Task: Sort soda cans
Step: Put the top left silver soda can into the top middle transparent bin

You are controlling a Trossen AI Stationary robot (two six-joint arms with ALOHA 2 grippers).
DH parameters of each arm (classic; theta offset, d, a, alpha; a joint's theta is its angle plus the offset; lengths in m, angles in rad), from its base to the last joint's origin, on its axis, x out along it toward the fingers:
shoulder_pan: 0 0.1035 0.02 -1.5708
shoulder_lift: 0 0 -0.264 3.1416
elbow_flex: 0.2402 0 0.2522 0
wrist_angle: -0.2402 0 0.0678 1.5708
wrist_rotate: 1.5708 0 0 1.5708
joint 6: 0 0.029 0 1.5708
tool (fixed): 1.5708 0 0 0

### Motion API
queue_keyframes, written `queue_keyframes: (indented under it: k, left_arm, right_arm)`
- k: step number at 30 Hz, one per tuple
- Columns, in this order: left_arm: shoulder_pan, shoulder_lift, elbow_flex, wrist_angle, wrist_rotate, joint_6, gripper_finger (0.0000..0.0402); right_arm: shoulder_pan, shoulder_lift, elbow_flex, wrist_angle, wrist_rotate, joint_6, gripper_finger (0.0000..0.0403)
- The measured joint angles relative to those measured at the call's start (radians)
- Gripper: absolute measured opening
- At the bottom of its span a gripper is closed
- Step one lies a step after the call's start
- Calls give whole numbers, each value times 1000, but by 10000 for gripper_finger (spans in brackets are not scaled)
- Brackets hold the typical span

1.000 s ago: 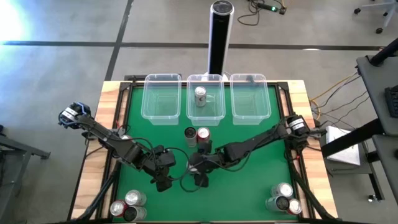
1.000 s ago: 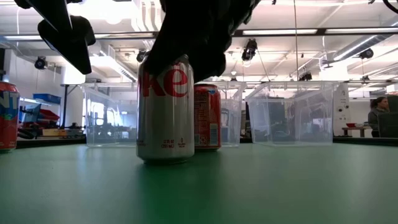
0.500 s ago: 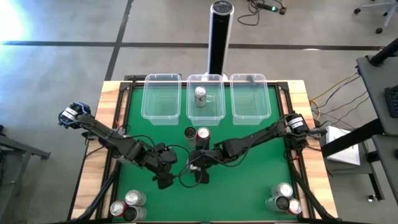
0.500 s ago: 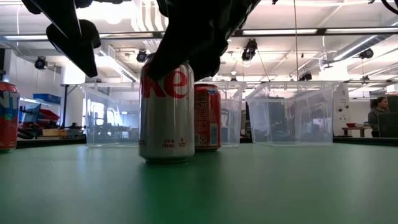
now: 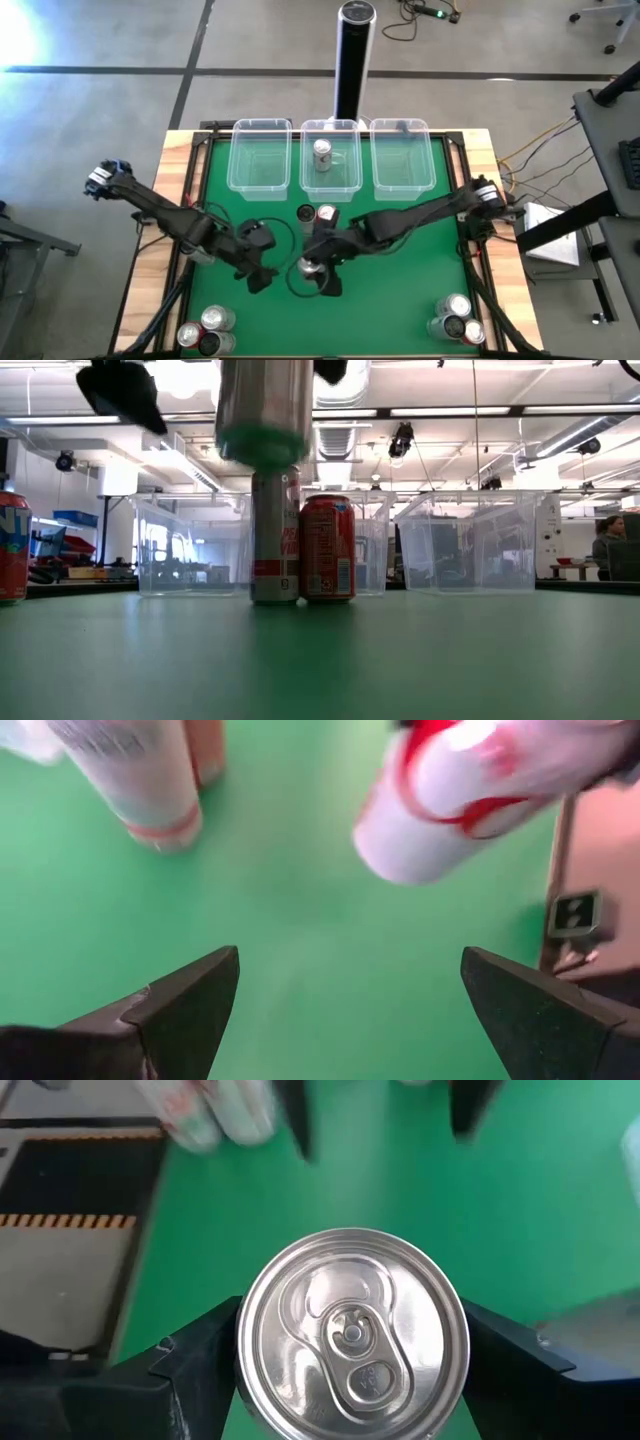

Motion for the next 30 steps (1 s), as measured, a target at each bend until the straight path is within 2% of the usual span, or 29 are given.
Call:
queue_keyframes:
  k: [6,9,11,14,18,21,24,30]
  left_arm:
    - [0,-113,0,-1,-107,-5,366]
    - [0,-161,0,0,-143,-11,366]
    - [1,-184,0,0,-176,-20,366]
    - [1,-219,0,0,-229,-28,366]
    - [2,-252,0,-12,-293,-29,366]
    - [8,-282,0,-16,-319,-32,366]
    - [18,-306,0,-22,-343,-31,366]
    - [71,-361,0,-55,-340,47,366]
  right_arm:
    - [-81,-12,235,-189,12,-105,293]
    - [-145,-21,337,-287,84,-190,293]
    - [-199,-22,384,-339,127,-242,293]
    - [-294,-19,418,-356,135,-276,293]
    - [-416,-32,418,-373,138,-312,293]
    - [-497,-34,387,-421,81,-300,293]
    - [-551,-23,315,-403,27,-255,293]
    - [-600,-29,113,-231,20,-218,293]
